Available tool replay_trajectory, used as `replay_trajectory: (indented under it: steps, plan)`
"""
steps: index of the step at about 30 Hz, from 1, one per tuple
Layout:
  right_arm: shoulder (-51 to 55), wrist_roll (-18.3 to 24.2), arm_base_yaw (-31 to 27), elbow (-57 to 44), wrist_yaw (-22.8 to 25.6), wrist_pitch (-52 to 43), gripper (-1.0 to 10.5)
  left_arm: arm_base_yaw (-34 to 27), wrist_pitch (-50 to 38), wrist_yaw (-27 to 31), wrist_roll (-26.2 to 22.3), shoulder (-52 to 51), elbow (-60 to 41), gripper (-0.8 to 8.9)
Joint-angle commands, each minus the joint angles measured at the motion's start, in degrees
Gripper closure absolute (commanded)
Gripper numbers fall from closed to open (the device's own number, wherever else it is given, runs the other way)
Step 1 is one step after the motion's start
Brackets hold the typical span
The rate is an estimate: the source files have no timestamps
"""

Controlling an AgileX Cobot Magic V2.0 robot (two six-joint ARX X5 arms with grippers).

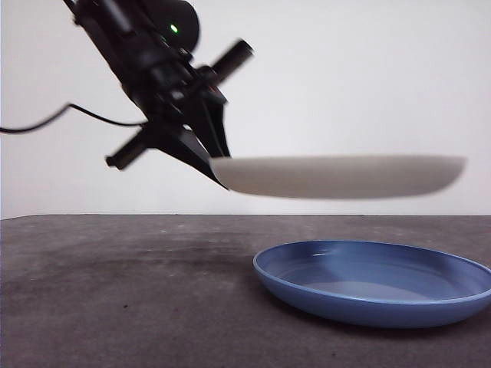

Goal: Pick up the white plate, put it on the blue plate, put it on desk

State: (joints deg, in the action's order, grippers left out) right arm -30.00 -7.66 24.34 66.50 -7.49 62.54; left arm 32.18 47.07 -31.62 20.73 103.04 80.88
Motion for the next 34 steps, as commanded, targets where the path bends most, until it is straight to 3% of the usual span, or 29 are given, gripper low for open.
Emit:
replay_trajectory:
  steps: [1, 19, 23, 34]
  plan:
    - [-0.09, 0.66, 0.28, 1.11, 0.00, -0.33, 3.4, 1.05, -0.42, -0.07, 1.05, 3.45, 3.41, 7.99]
    - [-0.09, 0.90, 0.28, 1.11, 0.00, -0.31, 3.4, 4.61, -2.27, 1.75, 2.95, 12.76, 7.58, 7.99]
    - [-0.09, 0.87, 0.28, 1.11, 0.00, -0.31, 3.4, 4.70, -2.23, 4.74, 2.91, 13.25, 7.58, 7.99]
    - [-0.09, 1.05, 0.28, 1.11, 0.02, -0.31, 3.4, 5.18, -3.89, 4.87, 2.91, 13.25, 7.58, 7.99]
